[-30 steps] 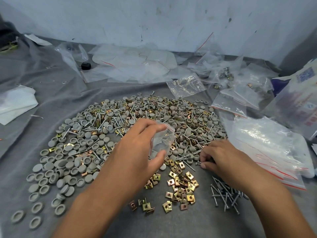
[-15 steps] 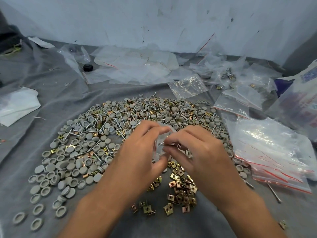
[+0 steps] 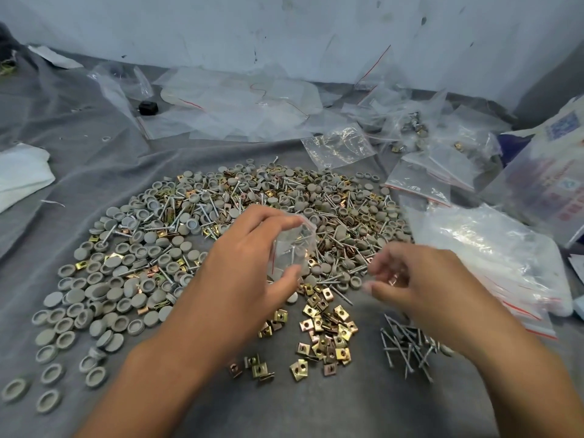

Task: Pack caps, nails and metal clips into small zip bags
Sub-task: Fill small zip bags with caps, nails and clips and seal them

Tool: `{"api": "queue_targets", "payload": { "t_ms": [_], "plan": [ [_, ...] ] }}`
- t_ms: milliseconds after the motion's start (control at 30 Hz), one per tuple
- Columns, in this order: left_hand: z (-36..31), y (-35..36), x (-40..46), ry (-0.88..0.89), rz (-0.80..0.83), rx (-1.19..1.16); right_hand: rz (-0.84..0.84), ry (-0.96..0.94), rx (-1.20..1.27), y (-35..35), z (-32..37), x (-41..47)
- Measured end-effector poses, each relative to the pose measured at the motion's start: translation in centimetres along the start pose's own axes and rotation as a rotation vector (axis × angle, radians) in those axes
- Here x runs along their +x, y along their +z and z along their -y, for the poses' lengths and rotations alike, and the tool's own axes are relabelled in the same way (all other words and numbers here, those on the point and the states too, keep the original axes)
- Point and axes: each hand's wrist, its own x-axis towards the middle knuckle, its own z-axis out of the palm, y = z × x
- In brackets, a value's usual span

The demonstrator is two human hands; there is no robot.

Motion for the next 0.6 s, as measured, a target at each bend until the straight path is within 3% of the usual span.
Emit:
{"api": "queue_targets", "payload": {
  "t_ms": [67, 133, 400, 600],
  "plan": [
    [0.0, 0.1, 0.1, -0.003, 0.004, 0.013, 0.201, 0.140, -0.207, 0.2, -1.1, -0.3],
    [0.0, 0.2, 0.1, 0.000, 0.006, 0.036, 0.259, 0.201, -0.284, 0.4, -1.3, -0.5],
    [-0.1, 0.4, 0.0, 0.004, 0.017, 0.046, 0.233, 0.192, -0.380, 1.6, -0.8, -0.3],
    [-0.1, 0.3, 0.1, 0.010, 0.020, 0.033, 0.135, 0.162, -0.275, 2.1, -1.8, 0.6]
  ]
}}
